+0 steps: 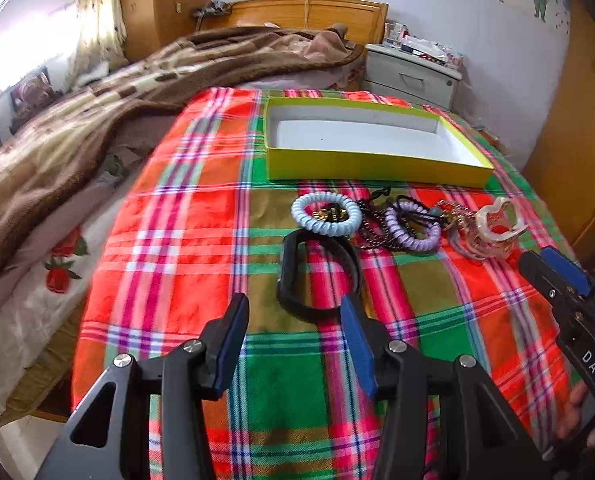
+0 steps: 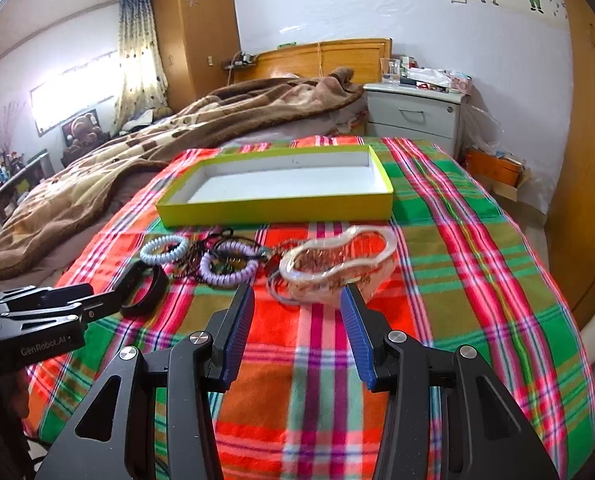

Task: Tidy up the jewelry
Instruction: 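Close the right tool on the clear claw clip while the left tool grasps the black fitness band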

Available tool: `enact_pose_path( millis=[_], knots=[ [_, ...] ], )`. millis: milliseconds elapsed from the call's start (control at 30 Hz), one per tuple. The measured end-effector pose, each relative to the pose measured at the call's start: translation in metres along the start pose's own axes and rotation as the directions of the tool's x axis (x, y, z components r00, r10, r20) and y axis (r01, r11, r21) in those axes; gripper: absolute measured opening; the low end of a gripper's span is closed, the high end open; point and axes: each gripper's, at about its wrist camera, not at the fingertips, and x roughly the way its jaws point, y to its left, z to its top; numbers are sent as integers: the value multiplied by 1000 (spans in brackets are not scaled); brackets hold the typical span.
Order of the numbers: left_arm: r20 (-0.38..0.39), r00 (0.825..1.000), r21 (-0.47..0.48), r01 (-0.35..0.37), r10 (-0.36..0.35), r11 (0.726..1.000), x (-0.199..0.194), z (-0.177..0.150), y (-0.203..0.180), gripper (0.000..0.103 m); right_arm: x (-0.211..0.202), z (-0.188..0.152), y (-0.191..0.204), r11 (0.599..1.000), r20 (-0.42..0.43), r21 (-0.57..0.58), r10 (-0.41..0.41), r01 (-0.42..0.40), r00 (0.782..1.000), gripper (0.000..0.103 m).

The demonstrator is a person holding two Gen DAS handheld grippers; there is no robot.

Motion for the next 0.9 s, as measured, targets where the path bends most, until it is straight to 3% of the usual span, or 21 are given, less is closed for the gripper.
enact_pose_path(
  millis=[200, 333, 467, 600, 800, 900],
  knots=[
    [-13, 998, -44, 58, -58, 997, 7, 16, 12, 50, 8, 14, -15, 989, -7, -71, 129, -130, 992, 51],
    [-34, 999, -36, 38, -39, 999, 13, 20, 12, 50, 22, 26, -17, 970, -68, -143, 189, -197, 980, 52],
    [-60, 997, -50, 52, -54, 997, 19, 20, 15, 50, 36, 30, -2, 934, -152, -277, 189, -226, 970, 52],
    [-100, 991, -54, 79, -84, 995, 27, 21, 16, 50, 47, 27, 7, 891, -211, -403, 130, -207, 969, 52],
    [-129, 988, -46, 76, -81, 996, 33, 21, 16, 50, 63, 34, 5, 849, -333, -482, 50, -216, 941, 52],
    [-133, 990, -29, 44, -47, 999, 36, 24, 16, 50, 64, 36, 5, 829, -369, -513, 21, -223, 929, 52]
  ],
)
